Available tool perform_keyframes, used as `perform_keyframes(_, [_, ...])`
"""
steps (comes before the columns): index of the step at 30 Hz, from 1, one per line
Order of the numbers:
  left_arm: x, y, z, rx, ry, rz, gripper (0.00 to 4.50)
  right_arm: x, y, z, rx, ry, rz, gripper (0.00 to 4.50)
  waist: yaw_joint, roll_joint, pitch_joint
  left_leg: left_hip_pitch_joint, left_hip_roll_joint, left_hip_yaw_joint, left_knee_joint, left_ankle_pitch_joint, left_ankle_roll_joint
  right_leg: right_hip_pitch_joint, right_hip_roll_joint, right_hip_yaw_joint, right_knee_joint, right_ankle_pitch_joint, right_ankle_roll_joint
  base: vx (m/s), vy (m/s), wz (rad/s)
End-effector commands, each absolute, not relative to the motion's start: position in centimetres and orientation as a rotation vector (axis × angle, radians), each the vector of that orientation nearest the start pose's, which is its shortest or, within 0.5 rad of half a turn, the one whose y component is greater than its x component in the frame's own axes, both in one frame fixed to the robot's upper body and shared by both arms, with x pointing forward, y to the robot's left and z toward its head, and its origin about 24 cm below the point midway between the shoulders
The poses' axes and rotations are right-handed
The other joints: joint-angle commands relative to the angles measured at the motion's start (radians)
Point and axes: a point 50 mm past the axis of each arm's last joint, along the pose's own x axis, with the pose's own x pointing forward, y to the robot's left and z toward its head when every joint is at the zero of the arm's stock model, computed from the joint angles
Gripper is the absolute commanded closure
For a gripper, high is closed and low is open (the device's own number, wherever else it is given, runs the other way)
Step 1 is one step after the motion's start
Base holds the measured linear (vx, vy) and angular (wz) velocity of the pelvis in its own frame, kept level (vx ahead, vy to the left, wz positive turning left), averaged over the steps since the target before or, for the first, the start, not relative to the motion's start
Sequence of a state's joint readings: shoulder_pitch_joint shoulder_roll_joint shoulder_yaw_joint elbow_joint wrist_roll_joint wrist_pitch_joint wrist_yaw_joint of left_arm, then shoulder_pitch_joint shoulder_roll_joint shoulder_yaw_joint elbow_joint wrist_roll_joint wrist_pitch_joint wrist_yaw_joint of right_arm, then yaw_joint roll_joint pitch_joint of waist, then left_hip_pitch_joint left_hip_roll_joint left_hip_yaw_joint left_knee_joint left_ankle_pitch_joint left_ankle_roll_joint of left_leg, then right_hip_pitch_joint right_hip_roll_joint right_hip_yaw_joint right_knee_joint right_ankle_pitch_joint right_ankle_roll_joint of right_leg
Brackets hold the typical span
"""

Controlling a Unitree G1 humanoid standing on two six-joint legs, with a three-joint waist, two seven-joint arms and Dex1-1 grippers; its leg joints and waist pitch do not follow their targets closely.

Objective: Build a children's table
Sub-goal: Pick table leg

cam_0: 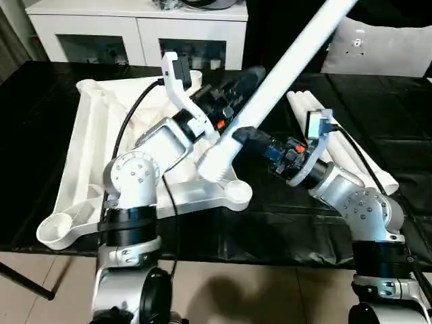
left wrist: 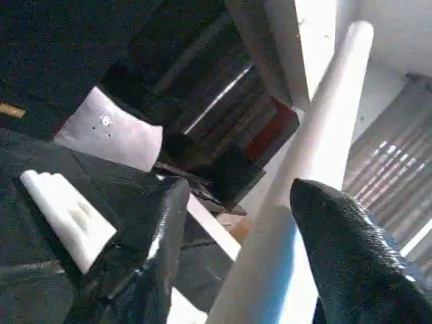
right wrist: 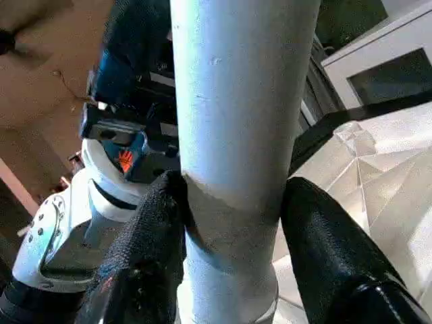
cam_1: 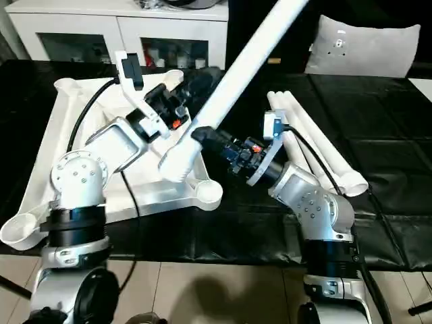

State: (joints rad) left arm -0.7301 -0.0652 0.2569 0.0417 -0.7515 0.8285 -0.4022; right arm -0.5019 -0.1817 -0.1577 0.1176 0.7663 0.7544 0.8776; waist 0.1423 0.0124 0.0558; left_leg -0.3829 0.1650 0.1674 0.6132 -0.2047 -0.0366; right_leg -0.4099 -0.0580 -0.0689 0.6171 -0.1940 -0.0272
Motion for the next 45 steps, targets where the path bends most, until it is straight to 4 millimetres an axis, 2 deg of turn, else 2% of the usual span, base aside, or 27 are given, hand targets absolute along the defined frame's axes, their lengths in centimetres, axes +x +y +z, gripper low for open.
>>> perform_keyframes(1, [32.6, 7.0, 19.7, -0.689, 0.0, -0.956, 1.85, 30.5, -12.5, 13.8, 0.64, 0.063, 1.148, 2.68, 0.002, -0.013, -0.076, 0.01, 0.061, -0.02, -0.058, 0.038, 0.096, 0.065, -0.094, 0.053, -0.06, -0.056, -0.202, 0.0, 0.0, 0.0])
perform_keyframes(2, [32.5, 7.2, 19.6, -0.656, -0.015, -0.966, 1.62, 30.5, -12.5, 13.8, 0.626, 0.07, 1.143, 2.68, 0.002, -0.013, -0.076, 0.012, 0.062, -0.021, -0.059, 0.042, 0.094, 0.064, -0.092, 0.052, -0.059, -0.055, -0.196, 0.0, 0.0, 0.0])
perform_keyframes(7, [31.9, 7.9, 19.5, -0.569, -0.048, -1.051, 1.16, 30.6, -12.7, 13.5, 0.554, 0.108, 1.147, 2.68, 0.001, -0.012, -0.077, 0.012, 0.062, -0.02, -0.06, 0.041, 0.08, 0.064, -0.094, 0.053, -0.055, -0.055, -0.19, 0.0, 0.0, 0.0])
perform_keyframes(10, [31.4, 8.0, 19.4, -0.555, -0.026, -1.148, 0.94, 30.0, -12.7, 13.0, 0.421, 0.163, 1.206, 2.68, 0.0, -0.014, -0.076, 0.011, 0.059, -0.018, -0.059, 0.041, 0.073, 0.066, -0.091, 0.053, -0.054, -0.045, -0.193, 0.0, 0.0, 0.0])
perform_keyframes(11, [31.2, 7.9, 19.4, -0.551, -0.019, -1.192, 0.72, 29.9, -12.7, 12.8, 0.385, 0.183, 1.231, 2.68, -0.001, -0.018, -0.076, 0.012, 0.059, -0.016, -0.058, 0.039, 0.074, 0.066, -0.091, 0.053, -0.055, -0.043, -0.192, 0.0, 0.0, 0.0])
perform_keyframes(16, [30.7, 7.3, 18.6, -0.498, 0.051, -1.34, 0.44, 29.2, -12.9, 12.5, 0.259, 0.249, 1.346, 2.69, 0.0, -0.018, -0.076, 0.013, 0.061, -0.017, -0.057, 0.029, 0.083, 0.066, -0.093, 0.054, -0.053, -0.053, -0.202, 0.0, 0.0, 0.0])
perform_keyframes(17, [30.7, 7.2, 18.4, -0.488, 0.061, -1.341, 0.24, 29.2, -12.9, 12.5, 0.251, 0.254, 1.351, 2.69, 0.0, -0.017, -0.075, 0.012, 0.06, -0.017, -0.057, 0.025, 0.086, 0.065, -0.091, 0.055, -0.053, -0.061, -0.199, 0.0, 0.0, 0.0])
perform_keyframes(19, [30.9, 7.0, 18.0, -0.468, 0.078, -1.339, 0.17, 29.3, -12.9, 12.5, 0.234, 0.262, 1.353, 2.69, -0.001, -0.016, -0.074, 0.012, 0.06, -0.017, -0.057, 0.019, 0.085, 0.065, -0.092, 0.055, -0.055, -0.071, -0.199, 0.0, 0.0, 0.0])
perform_keyframes(23, [30.8, 7.2, 18.5, -0.541, 0.049, -1.396, 0.0, 29.5, -13.1, 12.4, 0.207, 0.273, 1.365, 2.69, -0.001, -0.018, -0.074, 0.01, 0.059, -0.017, -0.056, 0.0, 0.071, 0.067, -0.094, 0.054, -0.056, -0.091, -0.208, 0.0, 0.0, 0.0])
perform_keyframes(24, [30.7, 7.3, 18.6, -0.557, 0.039, -1.411, 0.43, 29.5, -13.1, 12.4, 0.204, 0.275, 1.369, 2.69, -0.002, -0.018, -0.073, 0.01, 0.06, -0.017, -0.056, -0.008, 0.067, 0.067, -0.094, 0.055, -0.057, -0.099, -0.209, 0.0, 0.0, 0.0])
perform_keyframes(27, [30.5, 7.6, 18.8, -0.57, 0.027, -1.443, 0.51, 29.4, -13.2, 12.4, 0.196, 0.275, 1.39, 2.69, -0.002, -0.019, -0.073, 0.012, 0.06, -0.016, -0.056, -0.02, 0.065, 0.066, -0.093, 0.055, -0.057, -0.116, -0.207, 0.0, 0.0, 0.0])
perform_keyframes(29, [30.4, 7.7, 18.8, -0.565, 0.015, -1.455, 0.81, 29.3, -13.3, 12.6, 0.2, 0.269, 1.401, 2.69, -0.001, -0.02, -0.073, 0.011, 0.06, -0.016, -0.057, -0.019, 0.068, 0.065, -0.092, 0.055, -0.059, -0.127, -0.2, 0.0, 0.0, 0.0])
perform_keyframes(35, [30.6, 8.0, 18.5, -0.571, 0.019, -1.46, 1.31, 29.3, -13.3, 12.7, 0.204, 0.261, 1.422, 2.69, -0.002, -0.021, -0.073, 0.011, 0.06, -0.017, -0.057, -0.018, 0.067, 0.065, -0.092, 0.055, -0.058, -0.132, -0.196, 0.0, 0.0, 0.0])
perform_keyframes(40, [30.4, 8.2, 18.3, -0.566, 0.024, -1.47, 1.54, 29.3, -13.3, 12.8, 0.202, 0.255, 1.428, 2.69, -0.001, -0.017, -0.075, 0.011, 0.061, -0.018, -0.055, -0.012, 0.068, 0.065, -0.092, 0.055, -0.055, -0.11, -0.203, 0.0, 0.0, 0.0])
perform_keyframes(41, [30.4, 8.2, 18.3, -0.566, 0.024, -1.469, 1.76, 29.3, -13.3, 12.8, 0.203, 0.254, 1.427, 2.69, -0.002, -0.019, -0.075, 0.011, 0.061, -0.017, -0.055, -0.011, 0.069, 0.065, -0.092, 0.055, -0.054, -0.102, -0.207, 0.0, 0.0, 0.0])
perform_keyframes(45, [30.5, 8.2, 18.1, -0.572, 0.024, -1.457, 1.97, 29.3, -13.3, 12.8, 0.203, 0.251, 1.426, 2.69, -0.002, -0.019, -0.075, 0.01, 0.06, -0.017, -0.055, -0.013, 0.068, 0.066, -0.092, 0.055, -0.055, -0.107, -0.207, 0.0, 0.0, 0.0])
